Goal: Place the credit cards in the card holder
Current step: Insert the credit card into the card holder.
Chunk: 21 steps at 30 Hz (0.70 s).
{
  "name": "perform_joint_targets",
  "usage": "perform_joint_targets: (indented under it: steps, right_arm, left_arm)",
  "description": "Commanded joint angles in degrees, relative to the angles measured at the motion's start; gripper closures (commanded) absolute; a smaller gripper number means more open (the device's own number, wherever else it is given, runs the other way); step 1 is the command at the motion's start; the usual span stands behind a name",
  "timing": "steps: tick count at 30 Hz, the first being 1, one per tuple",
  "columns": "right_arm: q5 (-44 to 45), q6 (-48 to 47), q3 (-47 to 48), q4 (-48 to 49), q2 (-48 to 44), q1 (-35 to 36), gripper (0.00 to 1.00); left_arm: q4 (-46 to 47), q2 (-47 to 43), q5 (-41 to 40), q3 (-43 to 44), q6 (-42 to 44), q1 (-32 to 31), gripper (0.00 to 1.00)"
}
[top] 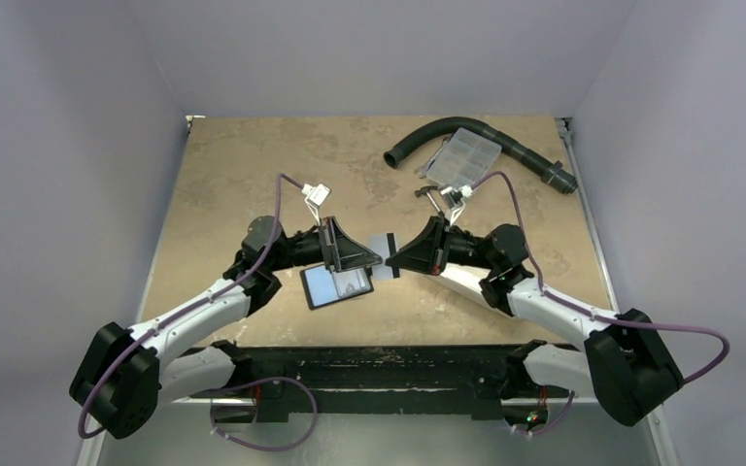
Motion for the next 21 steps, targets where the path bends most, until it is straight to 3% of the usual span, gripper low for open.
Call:
perform_joint_targets:
  steps: [1,2,4,6,8,10,15,21]
  right_arm:
    - [2.8,0.5,0.2,3.9,0.8,1.2,1.0]
    - [3.5,0.2,0.6,2.6,1.1,1.5,0.97]
    - [5.8,-2.2,1.3,-3.8,0.9,1.5,0.83]
    - [10.4,-9.9,2.6,-14.5,-0.2,1.6,0.7]
    - [15.9,-16.1,4.9,-26.1,-0.8,2.1,0.63]
    - [19.0,-19.9,7.0,-33.0,-0.3,2.9,0.59]
    - [19.4,-20.5,8.1,-31.8,4.4,6.0,0.6]
    - [17.4,-20.5,13.8,-28.6,18.0,11.4,0.77]
  left_arm:
    - [-10.0,-3.3,-2.9,1.7,7.7,-0.2,0.93]
    - [-14.8,-3.8,-4.4,3.0,10.6,-0.2,1.0]
    - [-30.6,-4.7,-11.6,8.4,18.9,-0.1,1.0]
    - [-52.8,-4.2,-23.7,14.8,26.7,-0.1,1.0]
    - [-63.7,-3.2,-35.4,19.3,31.0,0.6,1.0]
    - [-68.7,-2.7,-40.0,20.7,34.1,2.9,1.0]
    - [-68.4,-1.1,-27.7,16.7,39.0,16.3,1.0]
    - [-62.0,6.3,-14.0,12.1,35.5,22.2,1.0]
